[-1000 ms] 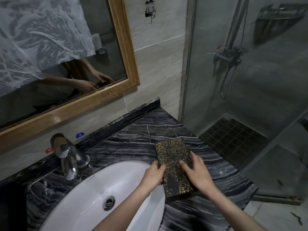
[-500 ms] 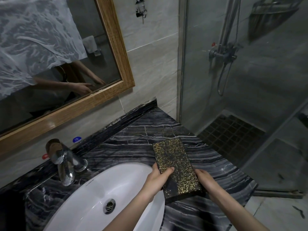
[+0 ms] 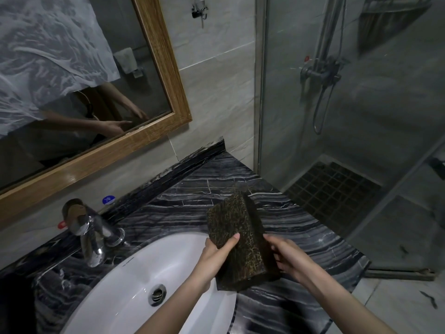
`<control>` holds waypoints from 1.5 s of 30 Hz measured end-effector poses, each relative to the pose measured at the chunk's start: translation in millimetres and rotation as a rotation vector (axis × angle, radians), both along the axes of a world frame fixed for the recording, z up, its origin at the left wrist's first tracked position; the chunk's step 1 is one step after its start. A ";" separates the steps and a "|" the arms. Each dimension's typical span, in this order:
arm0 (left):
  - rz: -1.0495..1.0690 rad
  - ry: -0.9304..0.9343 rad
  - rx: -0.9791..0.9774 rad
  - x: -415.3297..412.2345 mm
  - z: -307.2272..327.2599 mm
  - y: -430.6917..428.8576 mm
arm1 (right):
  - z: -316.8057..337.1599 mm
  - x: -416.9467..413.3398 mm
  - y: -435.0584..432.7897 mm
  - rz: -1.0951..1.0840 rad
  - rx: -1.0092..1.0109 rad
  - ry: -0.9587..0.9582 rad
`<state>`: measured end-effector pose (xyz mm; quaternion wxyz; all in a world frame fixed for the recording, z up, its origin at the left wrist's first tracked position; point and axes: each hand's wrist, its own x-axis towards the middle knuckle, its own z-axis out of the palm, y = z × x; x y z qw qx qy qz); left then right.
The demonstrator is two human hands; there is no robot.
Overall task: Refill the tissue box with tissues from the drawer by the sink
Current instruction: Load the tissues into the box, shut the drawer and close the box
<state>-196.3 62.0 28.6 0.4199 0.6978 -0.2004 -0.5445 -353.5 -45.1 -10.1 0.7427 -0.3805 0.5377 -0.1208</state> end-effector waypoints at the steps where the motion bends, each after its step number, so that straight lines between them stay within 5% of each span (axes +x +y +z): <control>1: 0.016 -0.021 0.006 0.7 0.4 0.3 | -2.5 2.1 0.8 0.010 -0.008 -0.007; 9: -0.076 -0.252 0.162 -10.0 -1.3 -1.3 | -2.2 9.7 15.0 -0.021 0.200 -0.177; 16: 0.031 -0.230 0.094 2.5 -12.4 6.3 | 10.9 17.1 23.3 0.037 0.391 -0.345; 32: 0.158 0.204 -0.298 -1.7 8.7 7.8 | 91.6 28.9 -1.5 0.188 -0.249 -0.220; 35: 0.362 0.549 -0.300 4.6 6.6 0.1 | 100.5 28.3 -5.5 0.242 -0.381 -0.200; 38: 0.486 0.818 -0.348 16.1 10.1 -6.1 | 102.4 25.6 -1.8 0.468 -0.785 0.069; 41: 0.503 0.833 -0.395 26.4 13.7 -6.5 | 105.7 22.7 6.8 0.589 -1.088 0.244; 45: 0.403 0.676 -0.336 40.7 13.2 -3.5 | 96.9 17.0 5.6 0.660 -1.200 0.223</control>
